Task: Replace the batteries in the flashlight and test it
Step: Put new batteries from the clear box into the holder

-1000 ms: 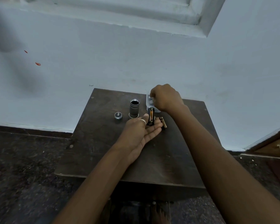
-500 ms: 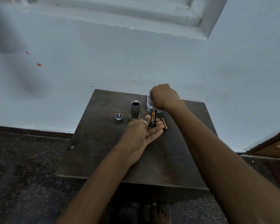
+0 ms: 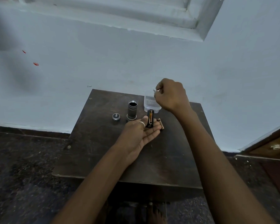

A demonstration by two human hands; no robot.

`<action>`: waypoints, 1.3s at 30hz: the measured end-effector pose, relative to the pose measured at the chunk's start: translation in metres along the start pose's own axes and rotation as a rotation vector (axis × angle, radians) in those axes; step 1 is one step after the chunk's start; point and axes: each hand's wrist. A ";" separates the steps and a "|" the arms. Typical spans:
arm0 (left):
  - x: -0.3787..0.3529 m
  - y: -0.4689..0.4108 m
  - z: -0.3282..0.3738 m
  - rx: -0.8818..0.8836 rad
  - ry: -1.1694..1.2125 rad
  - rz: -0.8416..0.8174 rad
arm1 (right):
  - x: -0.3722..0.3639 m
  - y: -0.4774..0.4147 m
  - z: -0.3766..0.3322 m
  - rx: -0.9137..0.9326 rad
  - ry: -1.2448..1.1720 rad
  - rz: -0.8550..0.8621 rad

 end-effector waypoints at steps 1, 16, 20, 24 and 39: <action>0.000 0.000 -0.001 -0.006 -0.009 -0.003 | 0.006 0.010 0.000 -0.016 -0.064 0.032; 0.002 -0.007 -0.010 -0.126 -0.105 -0.061 | 0.012 0.097 -0.011 -0.091 -0.259 0.039; 0.005 -0.010 -0.008 -0.144 -0.113 -0.030 | 0.021 0.098 -0.012 0.050 -0.204 -0.167; 0.006 -0.011 -0.008 -0.146 -0.095 -0.045 | 0.022 0.097 -0.007 0.103 -0.187 -0.160; 0.003 -0.010 -0.006 -0.127 -0.161 -0.034 | 0.015 0.088 0.012 -0.079 -0.565 -0.196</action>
Point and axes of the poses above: each hand's wrist, its own y-axis away from the middle knuckle, its own x-axis out of the back of the hand, z = x × y, and after that the axes turned 3 degrees about z, right-handed
